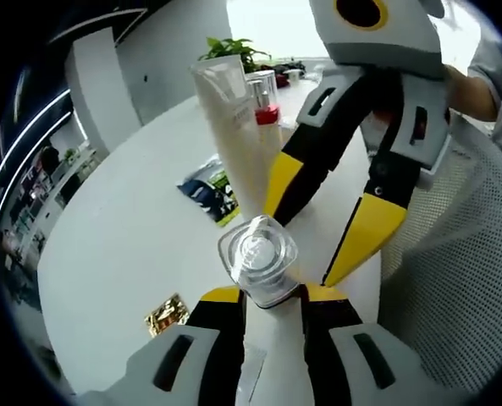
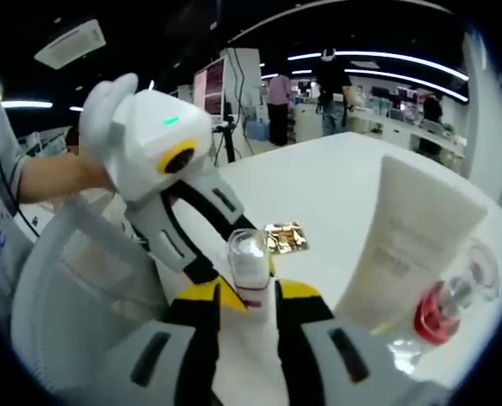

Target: Arrange the skincare products in the storage area until every visible bottle or jar stands upright without overlapping.

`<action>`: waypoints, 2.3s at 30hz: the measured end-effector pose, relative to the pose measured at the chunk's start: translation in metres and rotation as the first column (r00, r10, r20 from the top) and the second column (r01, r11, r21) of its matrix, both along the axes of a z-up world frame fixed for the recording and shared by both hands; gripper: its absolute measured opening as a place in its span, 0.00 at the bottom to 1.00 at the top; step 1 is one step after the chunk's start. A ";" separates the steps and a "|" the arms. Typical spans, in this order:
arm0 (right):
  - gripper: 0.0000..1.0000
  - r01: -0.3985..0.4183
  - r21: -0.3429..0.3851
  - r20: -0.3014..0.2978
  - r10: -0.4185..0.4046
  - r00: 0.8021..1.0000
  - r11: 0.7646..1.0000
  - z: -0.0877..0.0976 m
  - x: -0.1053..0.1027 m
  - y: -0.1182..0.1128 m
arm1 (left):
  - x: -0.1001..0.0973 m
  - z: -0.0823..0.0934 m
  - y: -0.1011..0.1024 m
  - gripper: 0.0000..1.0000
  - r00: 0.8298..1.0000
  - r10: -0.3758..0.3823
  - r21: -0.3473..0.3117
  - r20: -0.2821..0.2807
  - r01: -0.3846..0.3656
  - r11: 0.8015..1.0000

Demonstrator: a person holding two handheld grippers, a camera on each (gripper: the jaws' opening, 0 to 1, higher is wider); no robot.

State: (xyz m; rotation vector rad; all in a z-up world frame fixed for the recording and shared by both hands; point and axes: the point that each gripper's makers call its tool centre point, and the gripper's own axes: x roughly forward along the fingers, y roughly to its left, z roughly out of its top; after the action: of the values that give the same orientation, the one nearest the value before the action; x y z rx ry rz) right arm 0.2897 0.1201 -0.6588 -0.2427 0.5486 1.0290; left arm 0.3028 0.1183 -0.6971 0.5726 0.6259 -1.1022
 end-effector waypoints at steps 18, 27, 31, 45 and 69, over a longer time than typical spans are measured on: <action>0.23 -0.015 -0.015 -0.029 0.015 0.999 1.000 -0.008 -0.002 0.004 | 0.003 -0.003 0.020 0.20 0.999 0.052 0.026 -0.002 -0.052 0.998; 0.22 -0.019 -0.029 -0.024 0.019 1.000 0.999 -0.007 -0.005 0.001 | 0.002 -0.006 0.025 0.13 0.999 0.053 0.037 -0.013 -0.052 0.998; 0.22 -0.016 -0.027 -0.024 0.015 1.000 1.000 -0.004 -0.007 -0.004 | 0.002 -0.007 0.023 0.11 0.999 0.050 0.036 -0.015 -0.049 0.998; 0.22 0.004 0.006 0.005 -0.004 1.000 1.000 0.026 -0.015 -0.022 | 0.004 -0.010 0.014 0.10 0.999 0.030 0.038 -0.025 -0.029 0.999; 0.27 0.145 -0.006 0.088 -0.144 0.986 0.989 0.070 -0.017 -0.093 | 0.005 -0.012 -0.013 0.09 0.999 -0.014 0.024 -0.036 0.014 1.000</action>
State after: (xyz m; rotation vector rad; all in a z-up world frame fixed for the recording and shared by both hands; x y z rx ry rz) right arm 0.2726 0.0275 -0.5886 -0.2538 0.4857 0.8706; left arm 0.3077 0.1053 -0.7086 0.5801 0.6684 -1.1213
